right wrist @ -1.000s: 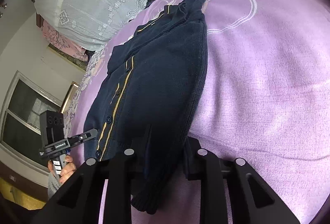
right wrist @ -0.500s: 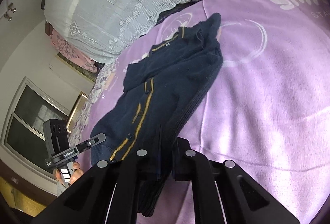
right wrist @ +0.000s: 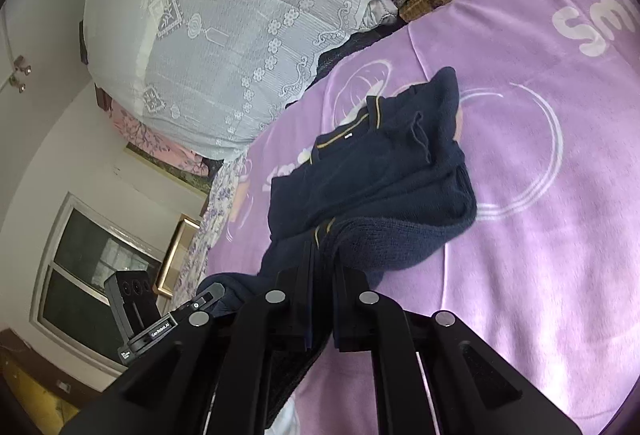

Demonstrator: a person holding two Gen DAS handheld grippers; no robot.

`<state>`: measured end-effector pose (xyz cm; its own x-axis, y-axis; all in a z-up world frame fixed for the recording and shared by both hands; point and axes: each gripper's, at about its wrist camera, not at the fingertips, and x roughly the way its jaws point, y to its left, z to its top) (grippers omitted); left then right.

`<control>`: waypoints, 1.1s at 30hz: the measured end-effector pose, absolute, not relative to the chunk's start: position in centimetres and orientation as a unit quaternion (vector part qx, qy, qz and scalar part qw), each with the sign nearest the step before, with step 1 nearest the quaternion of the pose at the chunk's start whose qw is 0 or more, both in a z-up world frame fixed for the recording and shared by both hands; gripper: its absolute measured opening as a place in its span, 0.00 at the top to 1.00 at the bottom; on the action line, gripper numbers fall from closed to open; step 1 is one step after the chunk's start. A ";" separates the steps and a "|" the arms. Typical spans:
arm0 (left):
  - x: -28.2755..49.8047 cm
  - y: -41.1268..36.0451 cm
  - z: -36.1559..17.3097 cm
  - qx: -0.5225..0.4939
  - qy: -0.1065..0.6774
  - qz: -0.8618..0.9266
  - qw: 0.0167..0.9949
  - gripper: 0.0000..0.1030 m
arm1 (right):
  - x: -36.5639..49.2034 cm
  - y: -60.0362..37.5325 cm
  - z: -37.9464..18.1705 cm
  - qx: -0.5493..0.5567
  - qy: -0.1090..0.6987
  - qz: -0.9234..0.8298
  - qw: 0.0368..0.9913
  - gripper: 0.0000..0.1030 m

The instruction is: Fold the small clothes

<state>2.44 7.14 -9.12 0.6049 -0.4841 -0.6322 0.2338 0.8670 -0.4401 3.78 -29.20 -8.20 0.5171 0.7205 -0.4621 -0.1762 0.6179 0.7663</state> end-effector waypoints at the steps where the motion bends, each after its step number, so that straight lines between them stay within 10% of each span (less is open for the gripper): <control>1: 2.9 7.2 -9.0 -0.161 0.394 -0.202 0.882 0.85 | 4.2 -29.2 -8.2 0.341 0.404 0.280 0.802 0.93; 33: 20.2 10.0 -14.9 -0.264 0.436 -0.124 0.851 0.85 | 21.0 -27.4 -15.2 0.438 0.420 0.183 0.774 0.93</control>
